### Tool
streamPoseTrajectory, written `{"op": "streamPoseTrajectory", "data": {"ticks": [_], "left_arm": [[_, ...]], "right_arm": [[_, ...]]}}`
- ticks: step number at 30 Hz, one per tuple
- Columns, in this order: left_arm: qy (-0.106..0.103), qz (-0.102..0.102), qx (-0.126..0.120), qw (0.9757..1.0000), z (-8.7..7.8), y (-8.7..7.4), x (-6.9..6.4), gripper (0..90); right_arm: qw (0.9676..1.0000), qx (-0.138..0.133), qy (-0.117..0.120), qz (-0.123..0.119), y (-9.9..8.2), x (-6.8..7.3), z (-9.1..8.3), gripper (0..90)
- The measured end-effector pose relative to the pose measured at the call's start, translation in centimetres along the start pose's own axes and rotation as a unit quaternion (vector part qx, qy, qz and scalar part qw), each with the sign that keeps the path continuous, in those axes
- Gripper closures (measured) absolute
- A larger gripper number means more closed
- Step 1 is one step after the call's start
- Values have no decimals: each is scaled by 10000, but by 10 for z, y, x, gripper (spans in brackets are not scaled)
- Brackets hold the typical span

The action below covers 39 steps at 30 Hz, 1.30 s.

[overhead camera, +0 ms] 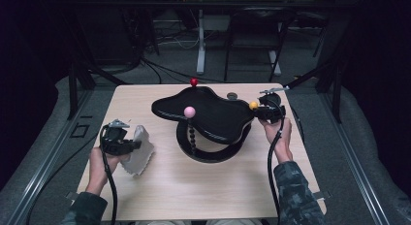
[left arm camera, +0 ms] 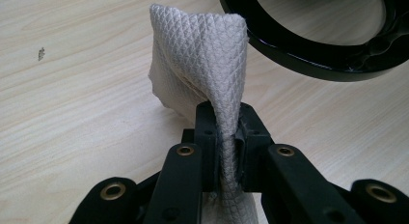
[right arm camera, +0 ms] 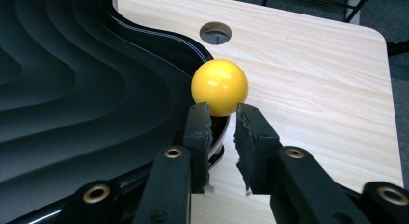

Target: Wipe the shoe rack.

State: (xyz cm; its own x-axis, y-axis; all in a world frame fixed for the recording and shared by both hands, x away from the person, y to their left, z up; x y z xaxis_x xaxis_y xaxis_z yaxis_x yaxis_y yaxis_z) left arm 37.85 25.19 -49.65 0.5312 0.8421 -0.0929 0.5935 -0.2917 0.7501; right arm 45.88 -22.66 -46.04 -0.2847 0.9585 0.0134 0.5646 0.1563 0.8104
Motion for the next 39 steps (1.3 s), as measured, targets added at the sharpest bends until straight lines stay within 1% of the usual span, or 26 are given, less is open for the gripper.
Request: {"op": "streamPoseTrajectory", "data": {"ticks": [2, 3, 4, 5, 7, 10, 11, 13, 14, 16, 17, 19, 21, 24, 25, 26, 27, 28, 29, 30, 31, 32, 34, 35, 37, 39], "left_arm": [[-2, -1, 2, 10000, 0, 0, 0, 818], [-2, -4, -7, 10000, 0, 0, 1, 818], [-9, -14, -14, 10000, 0, 0, 1, 818], [-7, -20, -8, 10000, 0, 0, 1, 818], [-8, -22, -24, 10000, 0, 0, 1, 818], [-9, -25, -18, 10000, 0, 0, 0, 818], [-10, -19, -31, 10000, 0, 0, 0, 818], [-7, -22, -29, 10000, -1, 0, 0, 818], [1, -32, -31, 10000, 0, 0, 0, 818], [-7, -38, -24, 10000, 0, 0, 0, 818], [-2, -40, -25, 10000, 0, 0, 0, 818], [-10, -7, -30, 10000, 0, 1, 0, 818], [-2, -26, -29, 10000, 0, 1, 0, 818], [1, -30, -39, 10000, -1, 1, 1, 818], [4, -28, -47, 10000, -1, 1, 1, 818], [6, -26, -40, 10000, -1, 1, 0, 818], [-7, -8, -30, 10000, -1, 1, 0, 818], [-3, -13, -54, 10000, -1, 1, 0, 818], [-6, -14, -49, 10000, -1, 1, 0, 818], [-5, -21, -27, 10000, -1, 1, 0, 818], [-3, -27, -35, 10000, -1, 1, 0, 818], [-17, -7, -38, 10000, 0, 1, 0, 818], [-16, -9, -49, 10000, 0, 1, 0, 818], [-17, -7, -42, 10000, 0, 1, 0, 818], [-21, -14, -51, 10000, 0, 1, 0, 818], [-18, -20, -54, 10000, 0, 1, 0, 818]], "right_arm": [[10000, 49, -16, 48, 0, -2, 0, 714], [9999, 72, -69, 49, -1, -2, -1, 710], [10000, 33, -69, 61, -2, -2, -2, 710], [9999, 22, -70, 93, -2, 0, -3, 720], [9999, 53, -75, 55, -2, 2, -3, 742], [9999, 70, -120, 80, 0, 2, -1, 746], [9998, 75, -155, 33, 0, 2, 0, 748], [9998, 81, -182, 26, 0, 1, 3, 750], [9997, 136, -209, 22, -1, 0, 5, 755], [9997, 162, -155, 101, -3, -3, 8, 747], [9997, 143, -193, 111, -4, -4, 9, 743], [9997, 101, -189, 123, -5, -5, 10, 726], [9997, 41, -180, 168, -5, -5, 8, 710], [9996, -161, -91, 214, -2, -1, 2, 709], [9998, -161, -63, 138, -1, 1, 2, 707], [9998, -177, -37, 120, 0, 3, 2, 701], [9996, -222, -63, 144, 1, 3, 4, 702], [9999, -123, -1, 91, 2, 3, 5, 704], [9997, -171, -134, 100, 3, 4, 7, 700], [9996, -185, -157, 133, 3, 4, 8, 700], [9998, -124, -52, 135, 4, 3, 9, 703], [9998, -143, -52, 115, 4, 3, 10, 721], [9996, -233, -164, 88, 6, 4, 13, 733], [9998, -167, -69, 73, 7, 3, 13, 732], [9997, -216, -85, 109, 8, 3, 17, 726], [9997, -212, -44, 85, 10, 3, 20, 716]]}}
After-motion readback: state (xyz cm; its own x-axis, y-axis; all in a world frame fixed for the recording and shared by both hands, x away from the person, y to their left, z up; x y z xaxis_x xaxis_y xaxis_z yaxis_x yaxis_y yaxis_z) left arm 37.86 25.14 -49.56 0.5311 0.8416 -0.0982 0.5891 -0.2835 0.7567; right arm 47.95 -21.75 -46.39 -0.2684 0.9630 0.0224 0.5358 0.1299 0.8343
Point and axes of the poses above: each handheld gripper's, and its own axes: z roughly forward along the jaws, y roughly out of its top, x roughly to its left, the point moved 1 cm from there along z, roughly forward along the jaws, and after that the axes turned 9 degrees about -x, right-handed, at the moved point
